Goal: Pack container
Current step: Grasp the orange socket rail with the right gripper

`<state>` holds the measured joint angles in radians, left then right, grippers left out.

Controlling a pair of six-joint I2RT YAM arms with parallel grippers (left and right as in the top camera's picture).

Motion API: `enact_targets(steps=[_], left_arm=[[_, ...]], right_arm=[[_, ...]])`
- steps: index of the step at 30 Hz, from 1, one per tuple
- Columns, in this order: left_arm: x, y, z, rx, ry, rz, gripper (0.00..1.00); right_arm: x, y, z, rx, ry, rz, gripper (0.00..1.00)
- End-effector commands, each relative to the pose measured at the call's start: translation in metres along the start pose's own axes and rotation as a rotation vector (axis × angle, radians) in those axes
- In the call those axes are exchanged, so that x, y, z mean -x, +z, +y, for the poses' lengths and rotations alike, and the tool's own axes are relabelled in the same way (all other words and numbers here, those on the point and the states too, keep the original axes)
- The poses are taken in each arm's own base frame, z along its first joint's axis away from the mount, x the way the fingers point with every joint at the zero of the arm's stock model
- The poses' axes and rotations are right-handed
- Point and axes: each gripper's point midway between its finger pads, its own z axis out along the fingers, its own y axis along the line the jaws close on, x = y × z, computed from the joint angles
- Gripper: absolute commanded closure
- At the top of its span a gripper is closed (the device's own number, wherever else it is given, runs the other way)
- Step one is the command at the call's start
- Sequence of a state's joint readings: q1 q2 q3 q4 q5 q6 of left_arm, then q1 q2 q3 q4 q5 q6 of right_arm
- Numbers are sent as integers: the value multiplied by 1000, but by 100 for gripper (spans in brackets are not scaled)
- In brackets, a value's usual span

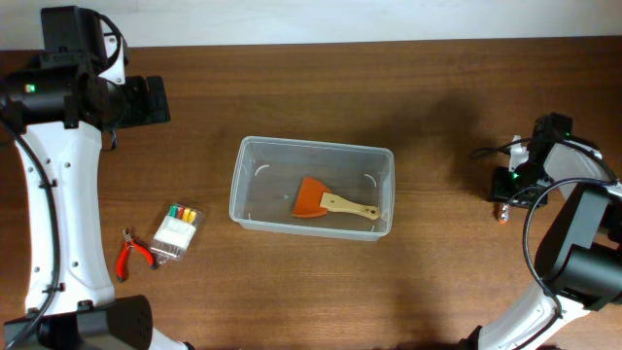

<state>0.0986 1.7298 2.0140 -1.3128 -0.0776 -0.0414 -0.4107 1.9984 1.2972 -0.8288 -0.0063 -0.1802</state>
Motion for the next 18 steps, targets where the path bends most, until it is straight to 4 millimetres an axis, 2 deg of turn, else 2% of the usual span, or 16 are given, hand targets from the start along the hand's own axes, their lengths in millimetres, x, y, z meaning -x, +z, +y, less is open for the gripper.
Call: enact_targets(steps=[1,3,5,7,9,13,18], left_arm=[[-1,4,-1,-9,0,12,1],[-1,4,-1,-9,0,12,1],[-1,4,-1,-9,0,12,1],[-1,4,-1,-9,0,12,1],[-1,4,-1,-9,0,12,1],[-1,4,-1,-9,0,12,1],[-1,4,-1,-9,0,12,1]], right_arm=[[-23,30,-7,-40,4,110,59],[-23,30,-7,-40,4,109,66],[-23,30,-7,-40,4,110,76],[-23,30,-7,-40,4,109,80],[-23,30,-7,-40,4,109,88],[-23,30,-7,-40,4,109,95],[-23,30,-7,-40,4,109,96]])
